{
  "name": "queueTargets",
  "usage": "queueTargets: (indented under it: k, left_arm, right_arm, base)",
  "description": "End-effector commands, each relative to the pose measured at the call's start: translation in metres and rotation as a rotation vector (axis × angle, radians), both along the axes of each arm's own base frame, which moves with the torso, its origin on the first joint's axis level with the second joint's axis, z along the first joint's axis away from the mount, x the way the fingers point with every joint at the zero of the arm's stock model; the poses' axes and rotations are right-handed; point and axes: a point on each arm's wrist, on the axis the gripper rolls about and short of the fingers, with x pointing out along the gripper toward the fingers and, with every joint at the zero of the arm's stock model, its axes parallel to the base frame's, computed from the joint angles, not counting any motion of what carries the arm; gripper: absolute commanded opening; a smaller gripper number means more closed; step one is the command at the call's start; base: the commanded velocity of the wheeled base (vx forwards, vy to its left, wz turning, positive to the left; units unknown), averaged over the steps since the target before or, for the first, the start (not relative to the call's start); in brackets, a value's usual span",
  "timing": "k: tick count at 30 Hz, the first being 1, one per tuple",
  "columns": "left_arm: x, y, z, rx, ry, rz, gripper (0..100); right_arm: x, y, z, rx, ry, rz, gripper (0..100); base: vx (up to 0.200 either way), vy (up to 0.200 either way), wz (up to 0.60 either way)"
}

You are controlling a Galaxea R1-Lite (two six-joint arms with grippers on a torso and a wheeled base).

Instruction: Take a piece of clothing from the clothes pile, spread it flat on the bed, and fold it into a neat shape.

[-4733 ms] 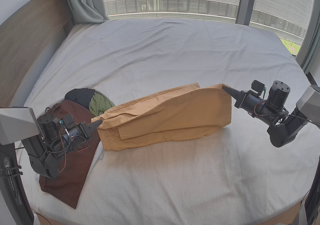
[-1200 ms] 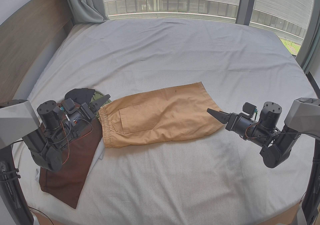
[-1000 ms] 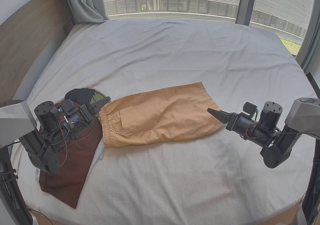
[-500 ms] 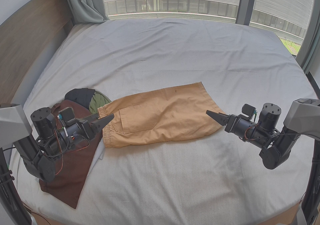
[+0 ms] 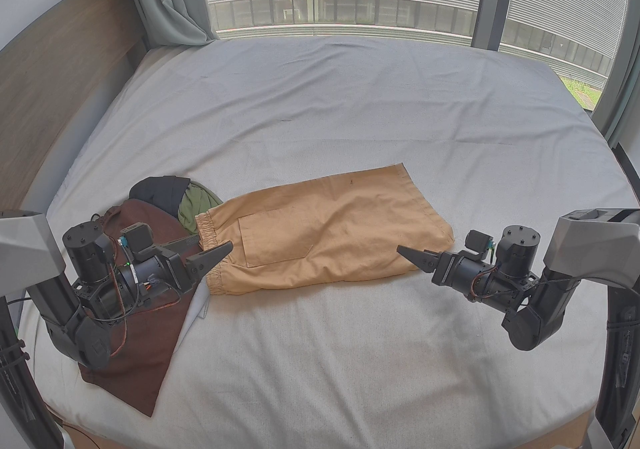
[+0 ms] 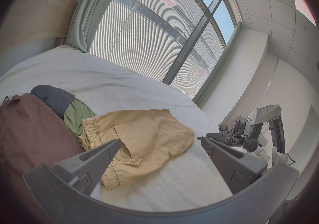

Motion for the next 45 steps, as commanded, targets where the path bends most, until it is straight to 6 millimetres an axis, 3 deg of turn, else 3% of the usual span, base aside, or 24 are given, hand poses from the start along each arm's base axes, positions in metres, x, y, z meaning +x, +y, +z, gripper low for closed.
queueTargets:
  k: [1, 24, 33, 45]
  left_arm:
    - [0.0, 0.0, -0.002, 0.0, 0.006, 0.0, 100]
    - [0.003, 0.001, -0.005, 0.001, 0.014, 0.004, 100]
    - [0.002, 0.001, -0.005, 0.001, 0.014, 0.006, 100]
    - [0.003, 0.001, -0.004, -0.002, 0.013, 0.003, 100]
  right_arm:
    - [0.002, 0.002, -0.017, -0.012, 0.038, 0.003, 100]
    - [0.01, 0.008, -0.053, -0.021, 0.123, 0.006, 100]
    - [0.024, 0.03, -0.069, 0.026, 0.127, -0.03, 100]
    - [0.046, 0.04, -0.082, 0.088, 0.084, -0.048, 100]
  base:
    - [0.0, 0.0, 0.0]
    - [0.0, 0.0, 0.0]
    - [0.0, 0.0, 0.0]
    - [0.0, 0.0, 0.0]
